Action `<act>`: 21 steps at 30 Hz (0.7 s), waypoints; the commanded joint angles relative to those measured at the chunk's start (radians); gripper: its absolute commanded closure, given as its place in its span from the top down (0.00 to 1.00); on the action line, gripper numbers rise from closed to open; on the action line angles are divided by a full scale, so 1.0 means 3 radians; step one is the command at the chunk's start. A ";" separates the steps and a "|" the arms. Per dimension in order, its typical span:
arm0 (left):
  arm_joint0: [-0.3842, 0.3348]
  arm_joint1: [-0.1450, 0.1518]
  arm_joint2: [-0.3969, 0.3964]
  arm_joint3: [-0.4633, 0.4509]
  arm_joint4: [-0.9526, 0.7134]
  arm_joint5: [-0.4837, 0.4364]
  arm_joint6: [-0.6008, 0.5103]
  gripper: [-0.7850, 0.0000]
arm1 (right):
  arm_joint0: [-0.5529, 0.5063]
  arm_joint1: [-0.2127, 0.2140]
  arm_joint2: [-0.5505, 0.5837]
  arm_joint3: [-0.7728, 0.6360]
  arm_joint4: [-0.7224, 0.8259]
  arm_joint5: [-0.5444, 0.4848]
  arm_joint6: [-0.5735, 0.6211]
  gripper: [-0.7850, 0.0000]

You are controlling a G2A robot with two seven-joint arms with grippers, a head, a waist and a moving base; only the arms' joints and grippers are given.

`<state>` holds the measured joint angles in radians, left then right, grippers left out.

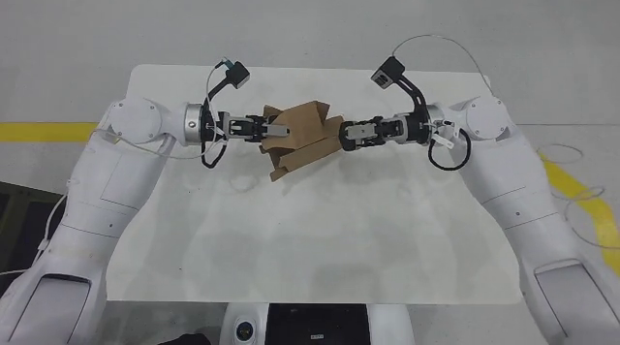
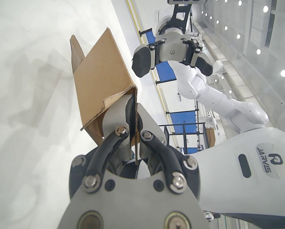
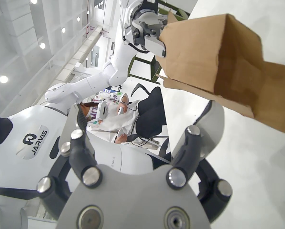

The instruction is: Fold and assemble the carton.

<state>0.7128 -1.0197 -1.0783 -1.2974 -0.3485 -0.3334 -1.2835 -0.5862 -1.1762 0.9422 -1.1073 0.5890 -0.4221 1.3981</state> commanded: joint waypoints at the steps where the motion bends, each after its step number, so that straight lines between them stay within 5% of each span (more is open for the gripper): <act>1: 0.0019 0.0002 0.0011 -0.0045 0.0009 0.0003 -0.0028 0.00 | 0.0060 -0.0015 -0.0090 0.0045 -0.0015 -0.0053 -0.0053 0.64; 6: 0.0057 0.0006 0.0021 -0.0117 -0.0015 0.0014 -0.0061 0.00 | 0.0191 -0.0026 -0.0253 0.0201 -0.0151 -0.0200 -0.0199 0.49; 21: 0.0103 0.0015 -0.0002 -0.0181 -0.0154 0.0091 -0.0099 0.00 | 0.0356 -0.0076 -0.0672 0.0454 -0.0121 -0.0400 -0.0400 0.48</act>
<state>0.7435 -1.0154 -1.0792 -1.3515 -0.3964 -0.3075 -1.3134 -0.4821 -1.1968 0.7497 -0.9706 0.5428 -0.5442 1.2761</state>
